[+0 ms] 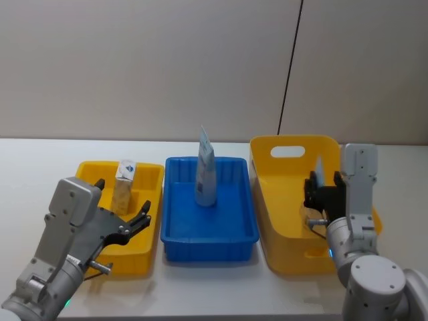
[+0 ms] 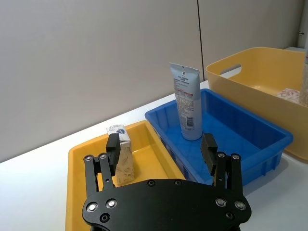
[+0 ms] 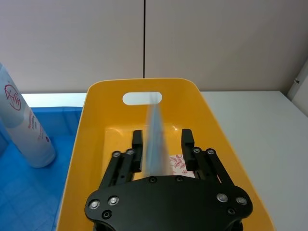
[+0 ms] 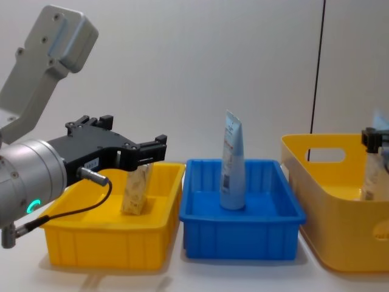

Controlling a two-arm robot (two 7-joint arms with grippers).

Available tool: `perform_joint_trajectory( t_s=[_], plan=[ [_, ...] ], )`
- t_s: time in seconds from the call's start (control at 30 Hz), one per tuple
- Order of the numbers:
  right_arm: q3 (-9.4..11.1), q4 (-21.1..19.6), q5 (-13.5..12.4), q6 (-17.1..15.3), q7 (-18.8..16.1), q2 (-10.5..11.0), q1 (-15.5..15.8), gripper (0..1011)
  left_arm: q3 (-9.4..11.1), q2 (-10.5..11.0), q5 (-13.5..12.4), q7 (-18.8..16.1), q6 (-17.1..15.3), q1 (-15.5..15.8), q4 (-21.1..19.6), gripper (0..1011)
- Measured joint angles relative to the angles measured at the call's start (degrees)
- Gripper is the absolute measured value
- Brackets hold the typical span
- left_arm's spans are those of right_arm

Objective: Bimanual collaborative sorting of washing and personal care products

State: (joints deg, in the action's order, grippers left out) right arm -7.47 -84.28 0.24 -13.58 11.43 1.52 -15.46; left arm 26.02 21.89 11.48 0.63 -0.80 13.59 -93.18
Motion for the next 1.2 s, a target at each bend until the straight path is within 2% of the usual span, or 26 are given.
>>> perform_joint_trajectory(
  t_s=[0.03, 0.07, 0.27, 0.3, 0.37, 0.4, 0.6, 0.97, 1.2],
  plan=[
    [0.0, 0.1, 0.0, 0.0, 0.0, 0.0, 0.0, 450, 0.0, 0.0, 0.0, 0.0, 0.0, 0.0, 0.0, 1002],
    [0.0, 0.2, 0.0, 0.1, -0.1, -0.1, 0.0, 522, 0.0, 0.0, 0.0, 0.0, 0.0, 0.0, 0.0, 1002],
    [-0.1, 0.4, 0.1, 0.3, -0.1, -0.1, -0.1, 682, 0.0, 0.0, 0.0, 0.0, 0.0, 0.0, 0.0, 1002],
    [-0.1, 0.5, 0.1, 0.4, -0.1, -0.1, -0.1, 742, 0.0, 0.0, 0.0, 0.0, 0.0, 0.0, 0.0, 1002],
    [-0.1, 0.5, 0.1, 0.4, -0.1, -0.1, -0.1, 786, 0.0, 0.0, 0.0, 0.0, 0.0, 0.0, 0.0, 1002],
    [-0.1, 0.6, 0.1, 0.4, -0.1, -0.1, -0.1, 841, 0.0, 0.0, 0.0, 0.0, 0.0, 0.0, 0.0, 1002],
    [-0.1, 0.7, 0.2, 0.5, -0.2, -0.2, -0.1, 985, 0.0, 0.0, 0.0, 0.0, 0.0, 0.0, 0.0, 1002],
    [0.0, 0.5, 0.1, 0.7, -0.7, -0.3, -0.1, 1002, 0.0, 0.0, 0.0, 0.0, 0.0, 0.0, 0.0, 1002],
    [0.5, -1.2, -1.7, 1.6, -2.6, -0.8, -0.2, 1002, 0.0, 0.0, 0.0, 0.0, 0.0, 0.0, 0.0, 1002]
  ],
)
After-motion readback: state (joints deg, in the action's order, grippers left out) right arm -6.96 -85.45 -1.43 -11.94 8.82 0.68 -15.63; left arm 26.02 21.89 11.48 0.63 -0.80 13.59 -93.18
